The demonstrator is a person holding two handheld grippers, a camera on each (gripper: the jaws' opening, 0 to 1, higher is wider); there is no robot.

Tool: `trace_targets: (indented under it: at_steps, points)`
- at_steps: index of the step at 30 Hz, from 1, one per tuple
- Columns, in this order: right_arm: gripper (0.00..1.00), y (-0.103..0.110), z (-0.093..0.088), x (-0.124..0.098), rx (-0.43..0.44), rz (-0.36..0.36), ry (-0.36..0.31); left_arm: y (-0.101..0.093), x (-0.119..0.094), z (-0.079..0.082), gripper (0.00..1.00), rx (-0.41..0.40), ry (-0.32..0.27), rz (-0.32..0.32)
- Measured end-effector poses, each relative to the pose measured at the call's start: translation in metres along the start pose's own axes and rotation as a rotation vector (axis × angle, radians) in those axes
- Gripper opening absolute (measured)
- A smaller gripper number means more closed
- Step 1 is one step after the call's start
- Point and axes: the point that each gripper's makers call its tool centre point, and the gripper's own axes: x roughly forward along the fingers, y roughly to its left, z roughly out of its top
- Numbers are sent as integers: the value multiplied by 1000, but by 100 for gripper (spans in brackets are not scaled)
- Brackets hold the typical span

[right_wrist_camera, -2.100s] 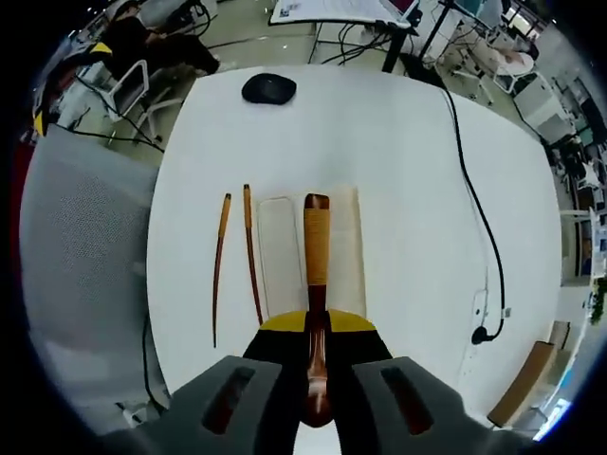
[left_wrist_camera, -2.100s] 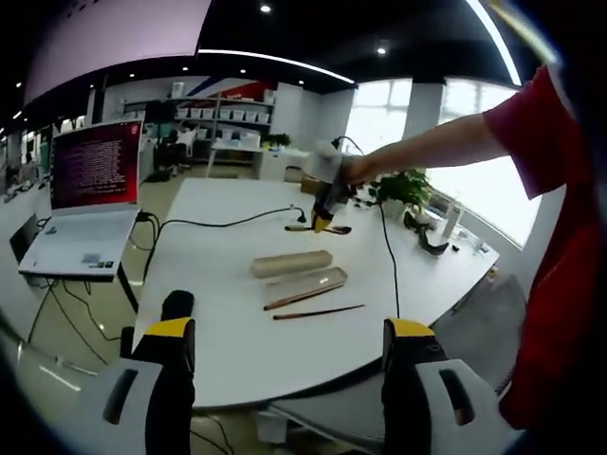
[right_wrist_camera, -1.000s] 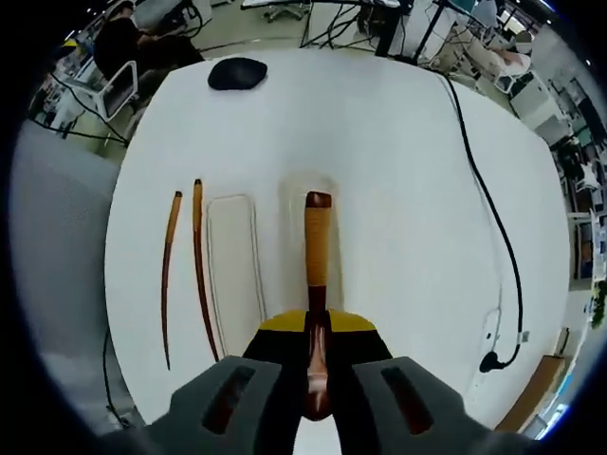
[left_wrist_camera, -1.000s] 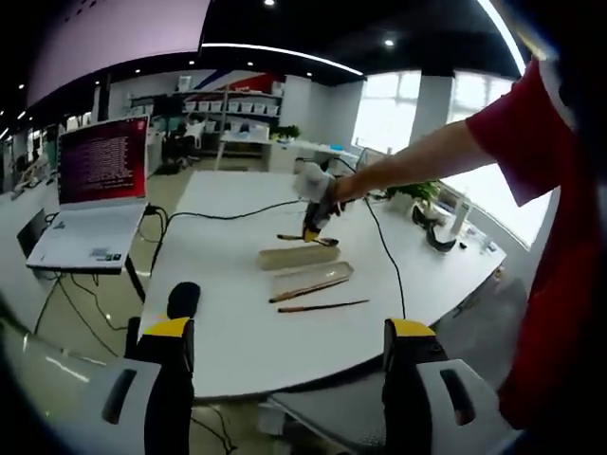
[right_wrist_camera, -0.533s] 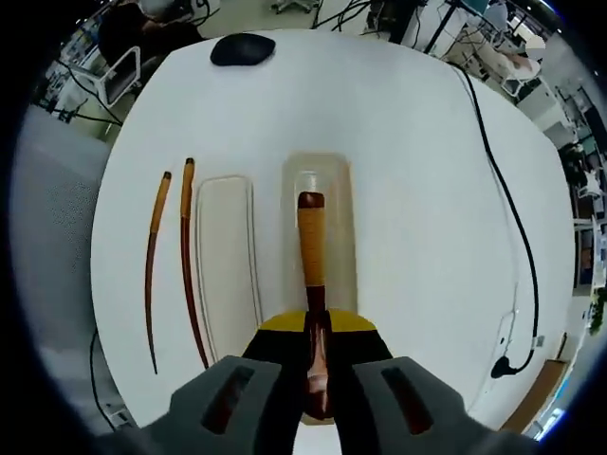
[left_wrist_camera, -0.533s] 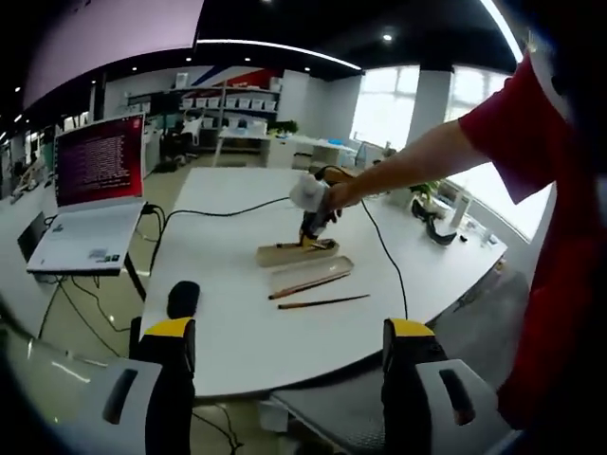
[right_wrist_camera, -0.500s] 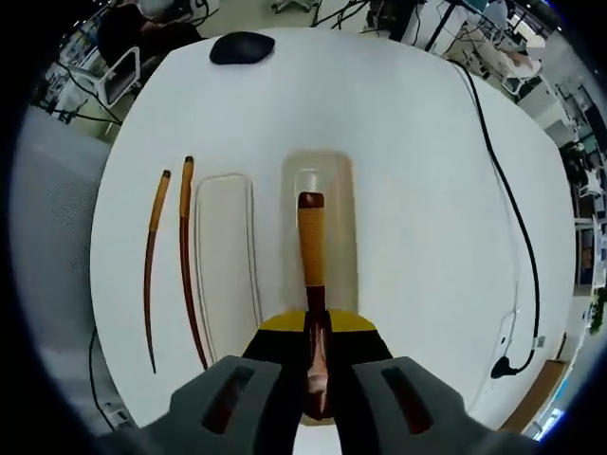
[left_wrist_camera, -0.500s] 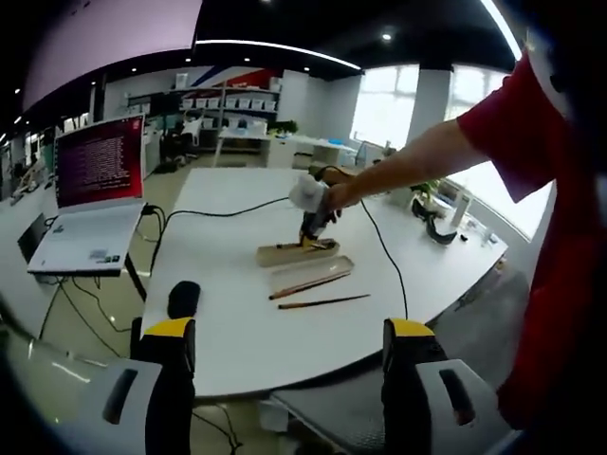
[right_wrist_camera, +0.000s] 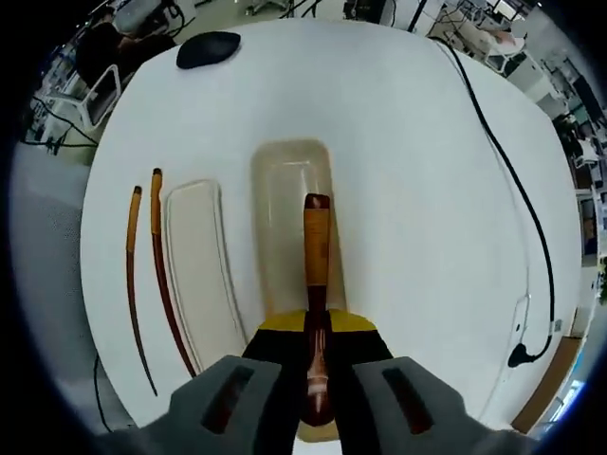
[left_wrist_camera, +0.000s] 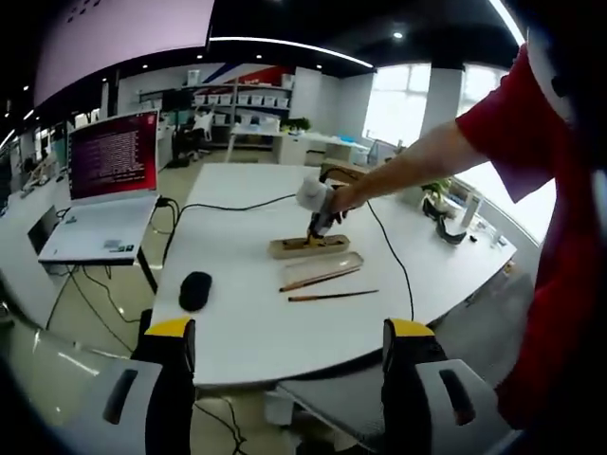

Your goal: Arrange the utensils inside the cutlery case until each visible utensil rests in its matching compartment.

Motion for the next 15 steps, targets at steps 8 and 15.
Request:
trace_targets:
  at_steps: [8,15]
  points:
    - [5,5,-3,-7,51,8,-1,-1,-1,0,83,-6,-7,3]
    - [8,5,-5,-17,80,-18,-21,-2,-7,5,83,-1,-36,2]
